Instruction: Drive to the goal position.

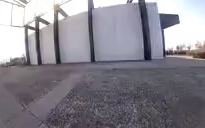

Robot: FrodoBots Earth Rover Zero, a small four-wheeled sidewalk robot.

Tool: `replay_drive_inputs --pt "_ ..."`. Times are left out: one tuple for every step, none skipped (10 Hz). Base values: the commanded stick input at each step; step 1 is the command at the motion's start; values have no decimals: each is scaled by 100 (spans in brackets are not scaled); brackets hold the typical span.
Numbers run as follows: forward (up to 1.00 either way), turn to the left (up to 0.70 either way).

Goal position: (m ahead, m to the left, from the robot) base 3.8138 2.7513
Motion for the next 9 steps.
replay_drive_inputs --pt "0 -70" --pt "0 -70" --pt "0 -70" --pt "0 -70" --pt "0 -70" --pt "0 -70" --pt "0 -70" --pt "0 -65" --pt "0 -55"
